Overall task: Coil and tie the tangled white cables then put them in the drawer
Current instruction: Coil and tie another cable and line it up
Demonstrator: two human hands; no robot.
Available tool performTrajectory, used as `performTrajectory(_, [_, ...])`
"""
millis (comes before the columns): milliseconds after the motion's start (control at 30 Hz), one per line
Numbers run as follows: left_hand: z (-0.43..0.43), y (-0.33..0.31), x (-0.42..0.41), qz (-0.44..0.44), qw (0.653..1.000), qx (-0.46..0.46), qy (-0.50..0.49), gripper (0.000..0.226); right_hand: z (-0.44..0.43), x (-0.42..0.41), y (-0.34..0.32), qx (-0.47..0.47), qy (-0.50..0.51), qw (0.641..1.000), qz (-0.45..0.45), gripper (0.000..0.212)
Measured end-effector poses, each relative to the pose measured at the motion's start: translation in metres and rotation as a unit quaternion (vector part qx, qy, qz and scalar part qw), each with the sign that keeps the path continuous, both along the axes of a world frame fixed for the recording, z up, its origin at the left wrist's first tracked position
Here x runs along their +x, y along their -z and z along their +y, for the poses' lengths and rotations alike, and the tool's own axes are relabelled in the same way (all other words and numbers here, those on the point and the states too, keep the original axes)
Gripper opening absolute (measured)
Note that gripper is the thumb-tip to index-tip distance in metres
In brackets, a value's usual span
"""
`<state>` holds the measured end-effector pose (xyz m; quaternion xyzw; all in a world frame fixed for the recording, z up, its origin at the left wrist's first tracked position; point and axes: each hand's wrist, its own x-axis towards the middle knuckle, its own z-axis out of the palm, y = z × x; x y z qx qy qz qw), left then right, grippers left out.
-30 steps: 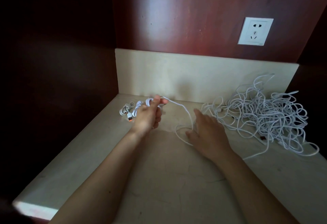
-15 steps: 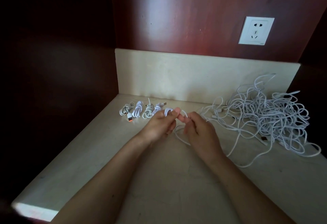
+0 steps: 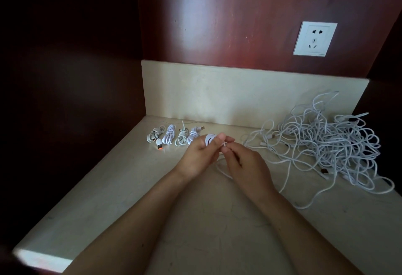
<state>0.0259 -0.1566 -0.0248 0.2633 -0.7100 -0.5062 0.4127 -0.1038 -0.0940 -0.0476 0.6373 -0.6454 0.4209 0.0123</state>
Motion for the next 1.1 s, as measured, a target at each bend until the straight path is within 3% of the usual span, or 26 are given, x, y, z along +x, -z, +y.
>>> performTrajectory(167, [-0.014,0.0,0.003,0.089,0.988,0.028,-0.126,0.043,0.0,0.003,0.0,0.033,-0.023,0.998,0.041,0.028])
performTrajectory(233, [-0.019,-0.002,0.006,0.145,0.975,0.104,-0.134,0.05,0.0,0.004,0.003,0.062,-0.041,0.995,0.068,0.029])
performTrajectory(367, [-0.023,-0.009,0.01,0.306,0.91,0.271,-0.076,0.047,-0.002,0.003,0.005,0.071,-0.082,0.99,0.088,0.023])
performTrajectory(467, [-0.026,-0.009,0.016,0.26,0.922,0.231,-0.168,0.044,-0.001,0.004,0.004,0.068,-0.136,0.985,0.087,0.028])
performTrajectory(567, [-0.037,-0.003,0.025,0.139,0.939,0.135,-0.285,0.046,0.001,0.003,0.001,0.03,-0.107,0.99,0.089,0.039])
performTrajectory(633, [-0.042,0.002,0.03,0.039,0.949,0.046,-0.31,0.044,0.002,0.003,-0.004,0.005,-0.095,0.995,0.019,0.037])
performTrajectory(733, [-0.034,0.003,0.022,-0.103,0.97,-0.022,-0.218,0.045,0.005,0.005,-0.013,-0.01,-0.125,0.984,-0.127,0.027])
performTrajectory(867, [-0.011,-0.005,0.006,-0.181,0.965,0.179,-0.056,0.056,0.008,0.004,-0.018,-0.038,-0.117,0.976,-0.182,0.021])
performTrajectory(933, [-0.005,-0.003,0.004,-0.224,0.956,0.189,0.001,0.061,0.005,0.001,-0.016,-0.048,-0.096,0.98,-0.168,0.023])
performTrajectory(1000, [-0.001,-0.002,0.006,-0.216,0.95,0.218,0.062,0.062,0.002,0.0,-0.013,-0.054,-0.075,0.982,-0.163,0.025])
performTrajectory(1100, [-0.002,-0.005,0.007,-0.135,0.924,0.311,0.177,0.063,0.0,-0.003,-0.011,-0.063,-0.06,0.981,-0.171,0.03])
